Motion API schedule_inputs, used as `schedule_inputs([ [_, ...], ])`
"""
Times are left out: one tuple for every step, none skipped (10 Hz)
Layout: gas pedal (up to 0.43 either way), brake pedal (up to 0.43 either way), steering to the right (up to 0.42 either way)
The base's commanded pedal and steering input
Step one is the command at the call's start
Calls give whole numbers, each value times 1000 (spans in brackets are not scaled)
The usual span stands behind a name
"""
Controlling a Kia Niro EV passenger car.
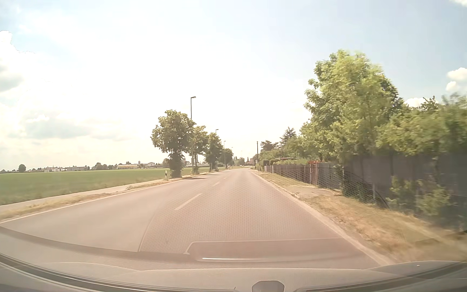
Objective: Follow the waypoints while adhering to traffic rules and regulations
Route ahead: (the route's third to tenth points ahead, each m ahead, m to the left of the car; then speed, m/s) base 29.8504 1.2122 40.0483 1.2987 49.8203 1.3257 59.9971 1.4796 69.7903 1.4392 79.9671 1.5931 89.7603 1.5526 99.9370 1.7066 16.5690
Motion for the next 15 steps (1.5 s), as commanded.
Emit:
schedule_inputs([
  [138, 0, -4],
  [138, 0, -5],
  [138, 0, -4],
  [138, 0, -4],
  [138, 0, -5],
  [138, 0, -5],
  [138, 0, -5],
  [138, 0, -4],
  [138, 0, -4],
  [138, 0, -4],
  [138, 0, -5],
  [138, 0, -4],
  [138, 0, -4],
  [130, 0, -4],
  [130, 0, -4],
])
